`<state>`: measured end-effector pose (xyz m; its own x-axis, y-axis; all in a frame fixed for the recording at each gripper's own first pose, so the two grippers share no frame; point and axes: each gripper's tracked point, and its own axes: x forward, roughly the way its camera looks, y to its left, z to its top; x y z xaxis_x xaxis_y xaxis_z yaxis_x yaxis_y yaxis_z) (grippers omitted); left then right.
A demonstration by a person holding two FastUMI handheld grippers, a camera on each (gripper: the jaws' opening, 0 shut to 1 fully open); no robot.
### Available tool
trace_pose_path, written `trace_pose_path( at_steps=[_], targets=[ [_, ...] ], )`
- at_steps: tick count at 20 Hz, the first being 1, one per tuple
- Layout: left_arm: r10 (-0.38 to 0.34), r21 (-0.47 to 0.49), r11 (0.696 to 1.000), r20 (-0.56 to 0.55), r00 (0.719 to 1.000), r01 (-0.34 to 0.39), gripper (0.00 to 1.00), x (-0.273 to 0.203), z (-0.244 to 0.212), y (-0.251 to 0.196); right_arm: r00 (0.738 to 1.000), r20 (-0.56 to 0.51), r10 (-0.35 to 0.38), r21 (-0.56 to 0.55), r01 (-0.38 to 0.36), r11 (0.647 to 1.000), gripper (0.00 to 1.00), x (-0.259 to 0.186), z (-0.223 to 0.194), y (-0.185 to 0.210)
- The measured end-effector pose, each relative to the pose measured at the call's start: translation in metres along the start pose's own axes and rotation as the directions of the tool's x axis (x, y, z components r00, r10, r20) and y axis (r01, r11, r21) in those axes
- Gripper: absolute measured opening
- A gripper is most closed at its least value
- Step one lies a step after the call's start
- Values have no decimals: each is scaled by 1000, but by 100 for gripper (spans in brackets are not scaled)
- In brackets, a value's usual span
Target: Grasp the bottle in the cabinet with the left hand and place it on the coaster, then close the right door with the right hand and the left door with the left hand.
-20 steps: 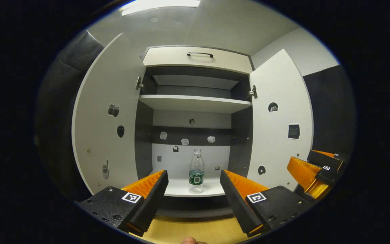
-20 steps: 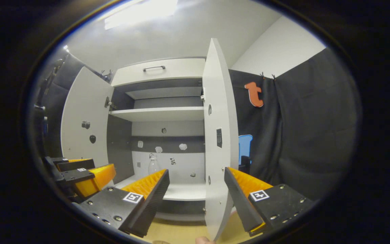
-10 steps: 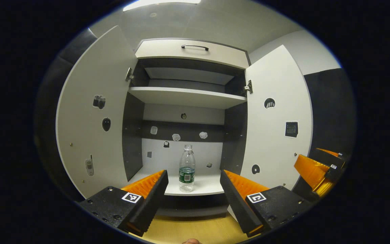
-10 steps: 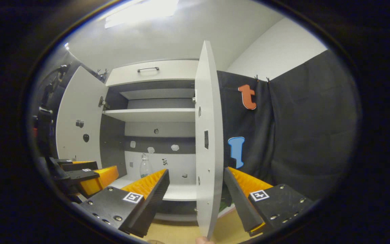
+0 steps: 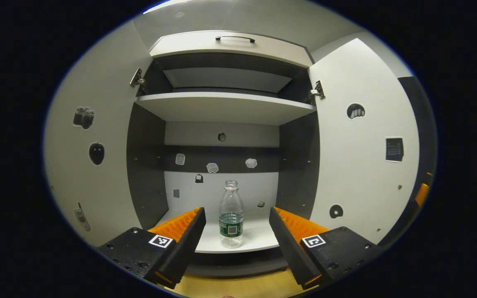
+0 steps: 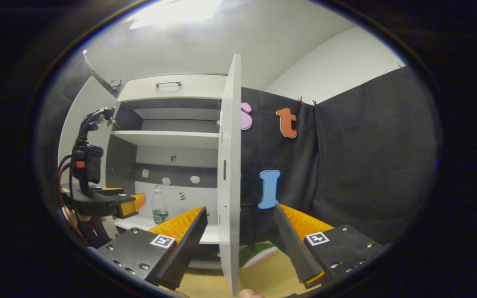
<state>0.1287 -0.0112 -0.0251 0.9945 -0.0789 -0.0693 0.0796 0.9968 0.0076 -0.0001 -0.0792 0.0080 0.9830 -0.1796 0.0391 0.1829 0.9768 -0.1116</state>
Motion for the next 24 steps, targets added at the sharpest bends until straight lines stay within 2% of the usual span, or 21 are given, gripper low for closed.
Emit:
trace_pose_path(
  at_steps=[1,7,8,10,11,12,16,17,19,20,23,24],
  targets=[
    [-1,4,1000,-12,1000,1,97,11,-4,1,1000,5,-20,-2,20,1000,99,1,0,-7],
    [21,13,1000,-37,999,-20,97,73,-20,9,993,29,-114,-10,115,993,99,11,3,-38],
    [22,12,1000,-46,999,-21,97,83,-23,10,991,30,-130,-13,130,991,96,13,3,-42],
    [25,5,1000,-55,998,-25,97,102,-27,11,988,27,-150,-15,151,988,99,15,0,-46],
    [25,3,1000,-55,998,-25,97,110,-27,12,987,24,-160,-17,161,987,96,16,-1,-48],
    [28,3,1000,-54,998,-28,98,117,-28,13,985,22,-169,-19,169,985,99,15,-2,-50],
    [49,24,999,-63,997,-47,98,140,-34,20,980,16,-196,-24,196,980,96,18,-5,-55],
    [51,25,998,-73,996,-49,98,145,-37,22,980,12,-199,-24,200,980,99,19,-7,-56],
    [56,20,998,-89,994,-55,93,149,-43,24,980,7,-197,-22,197,980,96,19,-9,-55],
    [55,14,998,-93,994,-54,85,151,-46,24,981,1,-195,-21,195,981,96,19,-10,-54],
    [42,1,999,-104,994,-42,82,152,-48,24,982,-1,-187,-9,187,982,96,17,-9,-52],
    [28,0,1000,-105,994,-28,75,152,-48,24,983,5,-184,-4,184,983,96,17,-7,-51]
  ],
)
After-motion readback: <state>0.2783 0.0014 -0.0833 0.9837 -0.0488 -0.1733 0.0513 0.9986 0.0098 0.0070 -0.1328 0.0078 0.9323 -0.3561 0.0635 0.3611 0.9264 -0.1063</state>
